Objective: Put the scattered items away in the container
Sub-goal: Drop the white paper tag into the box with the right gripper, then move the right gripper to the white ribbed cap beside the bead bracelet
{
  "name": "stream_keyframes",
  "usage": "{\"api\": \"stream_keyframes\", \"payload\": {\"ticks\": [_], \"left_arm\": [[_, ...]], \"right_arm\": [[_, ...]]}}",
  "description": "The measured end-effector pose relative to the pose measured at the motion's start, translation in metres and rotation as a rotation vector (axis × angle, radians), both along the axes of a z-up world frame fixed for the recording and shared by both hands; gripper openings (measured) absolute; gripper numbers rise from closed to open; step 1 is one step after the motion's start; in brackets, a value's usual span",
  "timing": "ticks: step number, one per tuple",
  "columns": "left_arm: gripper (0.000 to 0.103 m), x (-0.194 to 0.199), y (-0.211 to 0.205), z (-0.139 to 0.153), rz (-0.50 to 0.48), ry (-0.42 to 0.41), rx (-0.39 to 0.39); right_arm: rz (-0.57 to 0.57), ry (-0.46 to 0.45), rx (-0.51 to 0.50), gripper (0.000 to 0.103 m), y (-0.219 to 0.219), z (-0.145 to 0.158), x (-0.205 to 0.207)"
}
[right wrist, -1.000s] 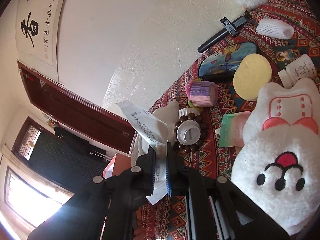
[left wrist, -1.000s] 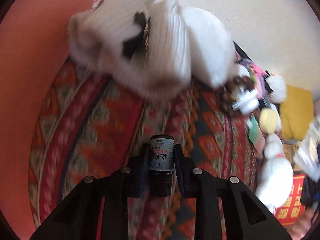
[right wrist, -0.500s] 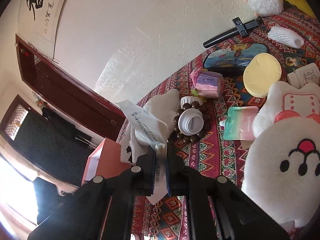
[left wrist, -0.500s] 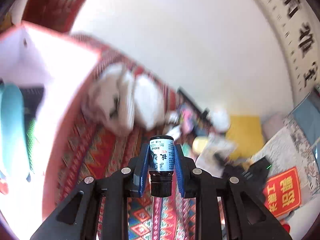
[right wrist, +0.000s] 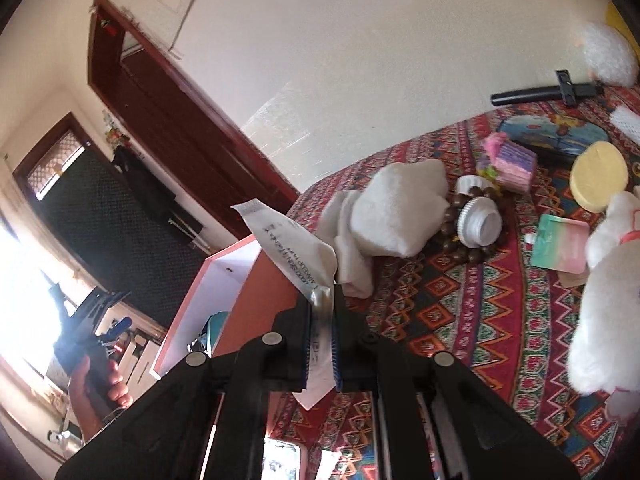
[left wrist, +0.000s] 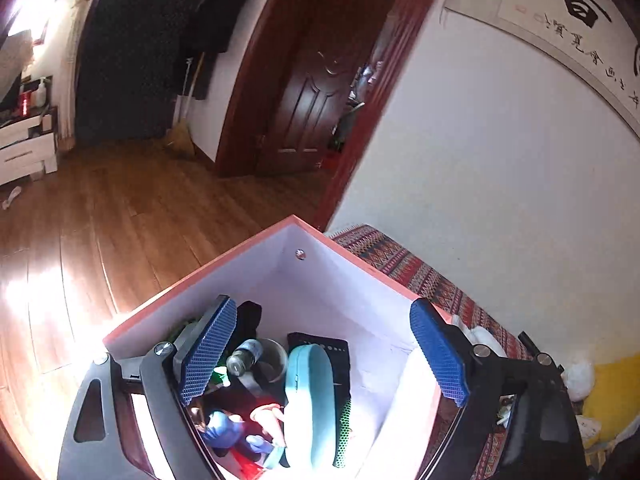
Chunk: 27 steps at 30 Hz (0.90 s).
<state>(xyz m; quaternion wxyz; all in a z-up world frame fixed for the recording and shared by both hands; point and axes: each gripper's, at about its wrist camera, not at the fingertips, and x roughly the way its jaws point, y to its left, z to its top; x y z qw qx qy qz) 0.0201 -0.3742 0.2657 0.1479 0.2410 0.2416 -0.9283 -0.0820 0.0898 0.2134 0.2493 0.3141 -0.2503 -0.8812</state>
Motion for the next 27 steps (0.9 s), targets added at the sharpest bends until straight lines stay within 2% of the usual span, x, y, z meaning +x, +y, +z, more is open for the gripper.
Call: {"api": "stream_keyframes", "payload": {"ticks": [3,7,10,13,15,16,20,27], "left_arm": [[0.093,0.009,-0.015,-0.001,0.051,0.016,-0.003],[0.095,0.019,-0.038,-0.02,0.095,0.034,0.057],[0.095,0.025,-0.051,-0.022,0.124,0.04,0.082],[0.095,0.031,-0.06,-0.027,0.149,0.056,0.107],[0.095,0.034,-0.063,-0.027,0.161,0.065,0.117],[0.095,0.033,-0.067,-0.028,0.165,0.068,0.118],[0.095,0.033,-0.069,-0.026,0.16,0.075,0.124],[0.095,0.025,-0.046,-0.019,0.09,0.075,0.102]], "right_arm": [[0.106,0.07,-0.007,0.007,-0.047,0.026,0.012],[0.274,0.169,-0.008,0.007,-0.122,0.064,0.021],[0.376,0.218,-0.011,0.008,-0.184,0.087,0.016],[0.457,0.226,0.027,0.019,-0.236,0.096,0.008],[0.464,0.217,0.065,0.051,-0.257,0.098,0.005],[0.453,0.225,0.076,0.054,-0.26,0.099,0.006],[0.411,0.273,0.109,0.054,-0.242,0.1,0.017],[0.234,0.231,0.085,0.054,-0.147,0.084,0.027]]}}
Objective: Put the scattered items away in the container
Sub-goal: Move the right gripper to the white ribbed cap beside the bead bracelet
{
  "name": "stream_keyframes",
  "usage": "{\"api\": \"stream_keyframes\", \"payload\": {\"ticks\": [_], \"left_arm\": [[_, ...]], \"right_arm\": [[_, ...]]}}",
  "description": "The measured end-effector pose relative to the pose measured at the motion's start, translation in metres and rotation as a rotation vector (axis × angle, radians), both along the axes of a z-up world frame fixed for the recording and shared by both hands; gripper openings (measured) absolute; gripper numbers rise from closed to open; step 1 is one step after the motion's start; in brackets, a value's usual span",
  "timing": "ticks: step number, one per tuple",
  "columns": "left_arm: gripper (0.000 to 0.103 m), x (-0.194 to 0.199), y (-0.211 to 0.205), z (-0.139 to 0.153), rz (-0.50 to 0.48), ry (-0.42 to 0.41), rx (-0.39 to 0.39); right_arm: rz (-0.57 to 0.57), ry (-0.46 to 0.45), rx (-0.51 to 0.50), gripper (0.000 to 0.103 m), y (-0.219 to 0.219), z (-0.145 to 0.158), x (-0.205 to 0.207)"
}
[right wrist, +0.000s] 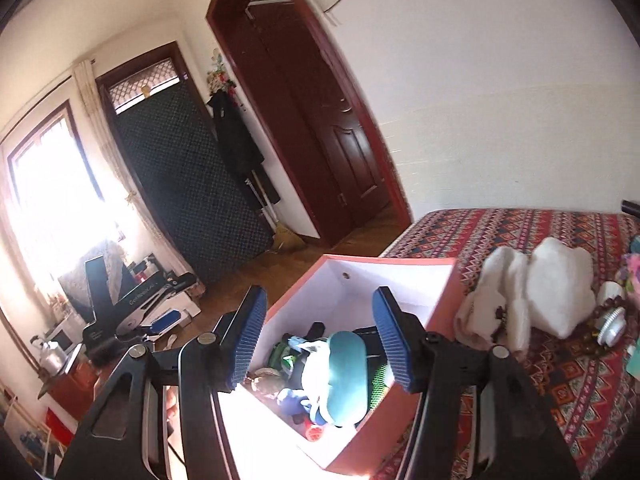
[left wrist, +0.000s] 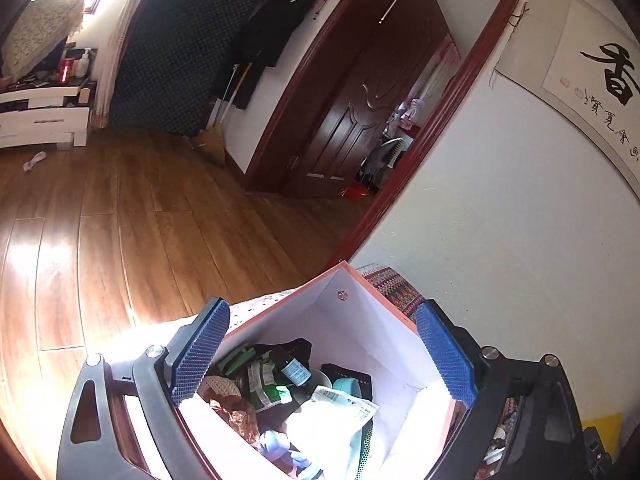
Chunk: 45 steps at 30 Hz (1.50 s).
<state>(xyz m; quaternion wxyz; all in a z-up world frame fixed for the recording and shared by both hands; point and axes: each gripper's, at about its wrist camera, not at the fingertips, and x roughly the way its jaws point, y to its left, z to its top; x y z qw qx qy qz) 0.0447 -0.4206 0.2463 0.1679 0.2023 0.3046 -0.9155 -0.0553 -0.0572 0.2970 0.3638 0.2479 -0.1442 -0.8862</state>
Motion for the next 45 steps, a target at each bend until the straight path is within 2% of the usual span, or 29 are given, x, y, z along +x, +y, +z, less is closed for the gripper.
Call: {"api": "stream_keyframes", "payload": {"ticks": [4,8,10,13,15,17,21,24,26,30,32,35,38,42,45], "left_arm": [[0.095,-0.009,0.024,0.007,-0.061,0.01,-0.028],[0.095,-0.027,0.057,0.006,-0.147,-0.001,-0.053],[0.095,-0.038,0.076,0.005,-0.196,-0.014,-0.068],[0.095,-0.05,0.104,0.004,-0.271,-0.029,-0.091],[0.095,-0.056,0.121,0.005,-0.306,-0.033,-0.107],[0.095,-0.06,0.134,0.005,-0.337,-0.035,-0.111],[0.095,-0.068,0.154,0.003,-0.386,-0.051,-0.114],[0.095,-0.071,0.16,0.003,-0.399,-0.056,-0.122],[0.095,-0.071,0.162,0.002,-0.399,-0.054,-0.124],[0.095,-0.074,0.168,-0.001,-0.411,-0.063,-0.113],[0.095,-0.078,0.175,-0.004,-0.432,-0.075,-0.11],[0.095,-0.083,0.189,-0.008,-0.462,-0.097,-0.131],[0.095,-0.085,0.203,-0.011,-0.492,-0.115,-0.161],[0.095,-0.09,0.22,-0.016,-0.526,-0.14,-0.202],[0.095,-0.096,0.228,-0.019,-0.545,-0.157,-0.22]], "right_arm": [[-0.18,-0.053,-0.073,0.054,0.079,-0.022,0.01],[-0.461,-0.148,-0.121,0.055,0.179,-0.069,0.035],[-0.589,-0.249,-0.112,0.055,0.227,-0.101,0.043],[-0.714,-0.425,-0.105,0.055,0.285,-0.146,0.061],[-0.771,-0.486,-0.069,0.055,0.312,-0.162,0.073],[-0.807,-0.533,0.012,0.055,0.328,-0.173,0.076],[-0.787,-0.597,0.113,0.056,0.335,-0.187,0.069],[-0.788,-0.574,0.096,0.066,0.332,-0.186,0.068],[-0.815,-0.537,0.022,0.071,0.336,-0.176,0.075],[-0.882,-0.429,-0.154,0.073,0.345,-0.148,0.076],[-0.823,-0.395,-0.248,0.073,0.338,-0.134,0.061],[-0.653,-0.404,-0.337,0.074,0.313,-0.128,0.012],[-0.589,-0.434,-0.276,0.074,0.278,-0.133,-0.044],[-0.561,-0.506,-0.171,0.074,0.242,-0.152,-0.125],[-0.576,-0.572,-0.057,0.074,0.223,-0.171,-0.168]]}}
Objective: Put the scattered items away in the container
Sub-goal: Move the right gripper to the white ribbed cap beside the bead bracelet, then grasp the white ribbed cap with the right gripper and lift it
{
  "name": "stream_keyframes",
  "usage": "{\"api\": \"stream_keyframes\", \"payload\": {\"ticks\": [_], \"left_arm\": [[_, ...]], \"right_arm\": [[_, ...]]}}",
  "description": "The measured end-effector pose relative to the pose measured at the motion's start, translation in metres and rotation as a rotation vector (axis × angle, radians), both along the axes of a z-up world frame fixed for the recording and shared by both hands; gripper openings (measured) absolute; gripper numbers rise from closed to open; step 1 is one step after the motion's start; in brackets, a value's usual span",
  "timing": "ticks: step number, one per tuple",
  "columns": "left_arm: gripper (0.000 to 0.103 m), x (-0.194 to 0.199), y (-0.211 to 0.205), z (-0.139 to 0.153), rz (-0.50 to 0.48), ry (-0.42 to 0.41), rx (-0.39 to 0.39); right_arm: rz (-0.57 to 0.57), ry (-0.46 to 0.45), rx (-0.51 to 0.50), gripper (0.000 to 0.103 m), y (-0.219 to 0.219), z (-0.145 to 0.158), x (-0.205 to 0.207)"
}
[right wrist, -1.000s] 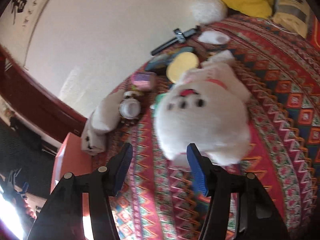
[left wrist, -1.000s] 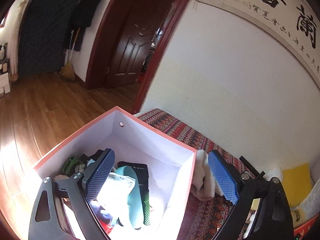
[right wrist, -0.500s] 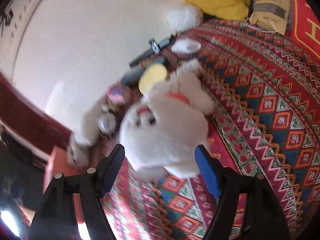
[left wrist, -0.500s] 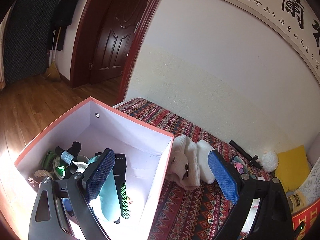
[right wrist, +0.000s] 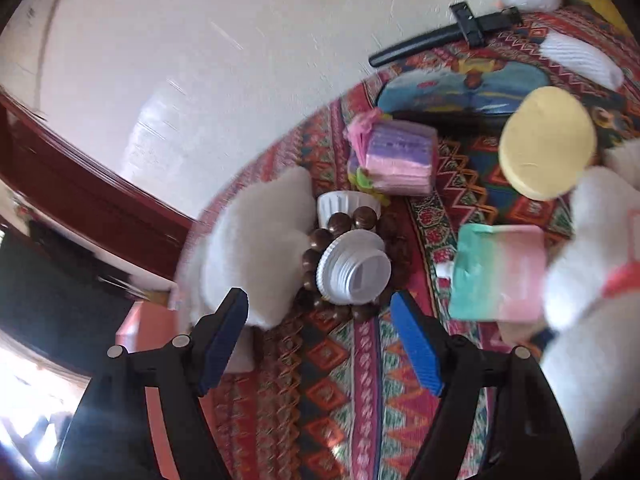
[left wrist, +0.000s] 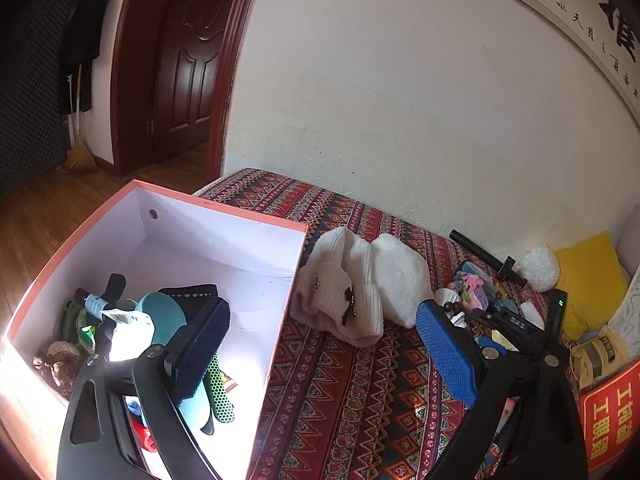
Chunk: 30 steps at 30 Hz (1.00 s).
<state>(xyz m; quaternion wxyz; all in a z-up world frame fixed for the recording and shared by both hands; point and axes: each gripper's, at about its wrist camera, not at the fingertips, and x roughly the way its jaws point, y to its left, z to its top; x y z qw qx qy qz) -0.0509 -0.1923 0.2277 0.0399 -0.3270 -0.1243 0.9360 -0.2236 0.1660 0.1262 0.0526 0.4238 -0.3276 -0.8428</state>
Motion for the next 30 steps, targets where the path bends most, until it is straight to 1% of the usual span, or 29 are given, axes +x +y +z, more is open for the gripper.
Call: {"api": "stream_keyframes", "payload": {"ticks": [1,2,3,4,5,6,8,9,10,12,13,14,15,16,18,20,22,25,27,30], "left_arm": [[0.095,-0.002,0.002,-0.001,-0.004,-0.004,-0.006],[0.095,-0.004,0.004,-0.002,-0.006,-0.008,-0.011],[0.095,-0.005,0.005,-0.003,-0.008,-0.012,-0.014],[0.095,-0.006,0.006,-0.004,-0.012,-0.016,-0.015],[0.095,-0.007,0.007,-0.005,-0.018,-0.02,-0.014],[0.095,-0.008,0.009,-0.006,-0.024,-0.023,-0.015],[0.095,-0.011,0.012,-0.007,-0.034,-0.029,-0.022],[0.095,-0.012,0.014,-0.008,-0.038,-0.033,-0.026],[0.095,-0.012,0.016,-0.009,-0.043,-0.037,-0.029],[0.095,-0.014,0.021,-0.012,-0.06,-0.047,-0.039],[0.095,-0.015,0.022,-0.013,-0.066,-0.052,-0.044],[0.095,-0.016,0.022,-0.014,-0.068,-0.058,-0.046],[0.095,-0.017,0.021,-0.015,-0.068,-0.062,-0.045],[0.095,-0.017,0.019,-0.016,-0.071,-0.066,-0.038],[0.095,-0.019,0.016,-0.018,-0.078,-0.077,-0.005],[0.095,-0.02,0.015,-0.023,-0.097,-0.093,0.036],[0.095,-0.021,0.025,-0.029,-0.15,-0.108,0.06],[0.095,-0.022,0.057,-0.044,-0.265,-0.135,0.103],[0.095,-0.026,0.085,-0.065,-0.346,-0.189,0.175],[0.094,-0.043,0.129,-0.109,-0.417,-0.312,0.289]], "right_arm": [[0.003,-0.03,0.027,0.074,-0.006,-0.006,-0.012],[0.002,-0.062,0.058,0.071,-0.009,-0.014,-0.021],[-0.001,-0.087,0.075,0.049,-0.01,-0.022,-0.027],[0.002,-0.094,0.062,0.036,-0.009,-0.029,-0.03],[0.01,-0.084,0.023,0.024,-0.006,-0.035,-0.027],[0.005,-0.07,0.006,0.023,-0.002,-0.035,-0.02],[-0.006,-0.023,0.019,0.023,0.003,-0.027,0.003],[-0.011,0.002,0.009,0.023,0.007,-0.024,0.017],[-0.012,0.026,-0.016,0.023,0.013,-0.02,0.031],[-0.032,0.047,-0.077,0.023,0.028,-0.016,0.058],[-0.049,0.058,-0.135,0.023,0.038,-0.012,0.071],[-0.054,0.091,-0.2,0.023,0.046,-0.005,0.084],[-0.055,0.125,-0.232,0.023,0.052,0.004,0.097],[-0.057,0.16,-0.239,0.023,0.056,0.015,0.11],[-0.063,0.226,-0.23,0.023,0.062,0.036,0.132],[-0.068,0.271,-0.254,0.023,0.072,0.05,0.145],[-0.062,0.304,-0.285,0.023,0.082,0.06,0.147],[-0.072,0.329,-0.297,0.023,0.089,0.066,0.144],[-0.078,0.318,-0.318,0.023,0.093,0.062,0.139],[-0.078,0.31,-0.394,0.023,0.102,0.056,0.137]]}}
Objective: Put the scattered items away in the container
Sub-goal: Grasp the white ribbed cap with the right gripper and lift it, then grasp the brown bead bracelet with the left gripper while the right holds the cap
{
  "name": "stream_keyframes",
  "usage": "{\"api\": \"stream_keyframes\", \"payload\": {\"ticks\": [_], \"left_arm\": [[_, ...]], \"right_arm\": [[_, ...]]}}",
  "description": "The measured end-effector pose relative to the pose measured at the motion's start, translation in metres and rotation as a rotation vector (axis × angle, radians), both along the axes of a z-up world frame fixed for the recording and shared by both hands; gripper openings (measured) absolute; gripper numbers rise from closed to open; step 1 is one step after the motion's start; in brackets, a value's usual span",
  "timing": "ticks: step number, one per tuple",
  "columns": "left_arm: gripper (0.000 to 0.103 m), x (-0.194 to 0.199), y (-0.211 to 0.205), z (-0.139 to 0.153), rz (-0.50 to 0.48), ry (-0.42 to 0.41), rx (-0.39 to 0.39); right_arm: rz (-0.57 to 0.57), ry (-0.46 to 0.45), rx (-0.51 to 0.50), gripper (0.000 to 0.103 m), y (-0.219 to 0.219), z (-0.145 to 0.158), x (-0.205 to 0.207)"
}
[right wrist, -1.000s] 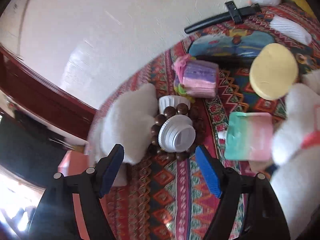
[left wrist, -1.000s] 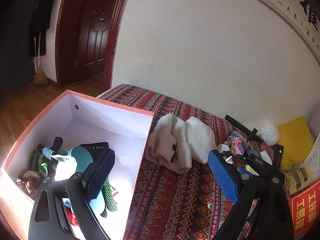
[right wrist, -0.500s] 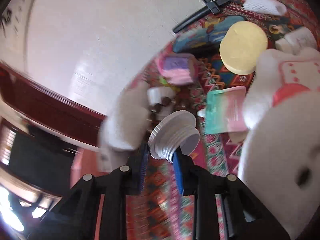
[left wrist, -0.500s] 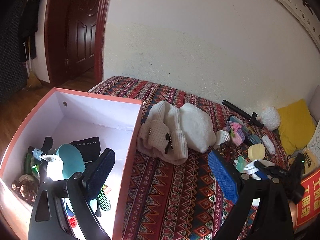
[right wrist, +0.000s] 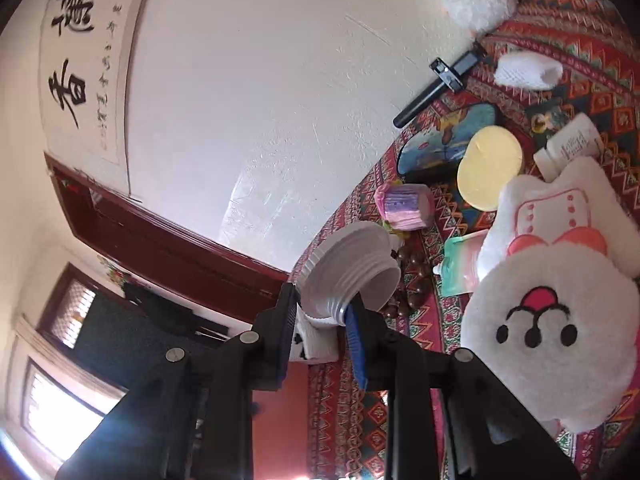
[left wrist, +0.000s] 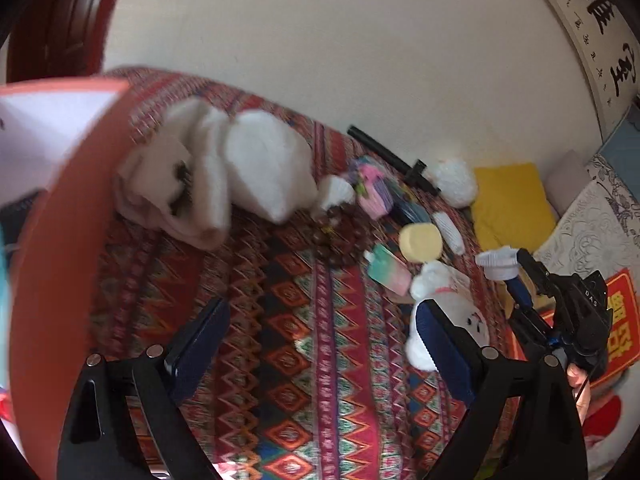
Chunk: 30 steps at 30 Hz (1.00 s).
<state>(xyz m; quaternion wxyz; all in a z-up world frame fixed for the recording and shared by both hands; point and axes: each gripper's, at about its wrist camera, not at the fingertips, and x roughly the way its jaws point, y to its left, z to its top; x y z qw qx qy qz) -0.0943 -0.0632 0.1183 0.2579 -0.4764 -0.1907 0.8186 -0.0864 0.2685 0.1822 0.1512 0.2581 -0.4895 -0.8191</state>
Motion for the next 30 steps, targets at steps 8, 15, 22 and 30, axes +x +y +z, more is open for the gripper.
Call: {"api": "stream_keyframes", "payload": {"ticks": [8,15,22,30], "left_arm": [[0.094,-0.093,0.085,-0.086,0.016,-0.134,0.036],[0.051,-0.12,0.124,-0.102,0.012,-0.055,0.007],[0.014,-0.087,0.099,-0.094,0.01,-0.198,0.246],[0.014,0.002,0.014,-0.002,0.024,-0.101,0.53]], "right_arm": [[-0.011,0.03,-0.009,0.023,0.019,0.009,0.005],[-0.024,0.007,-0.018,0.023,0.036,0.002,-0.003],[-0.028,0.011,-0.021,0.023,0.04,0.001,-0.004],[0.0,0.003,-0.002,0.023,0.026,0.001,-0.008]]}}
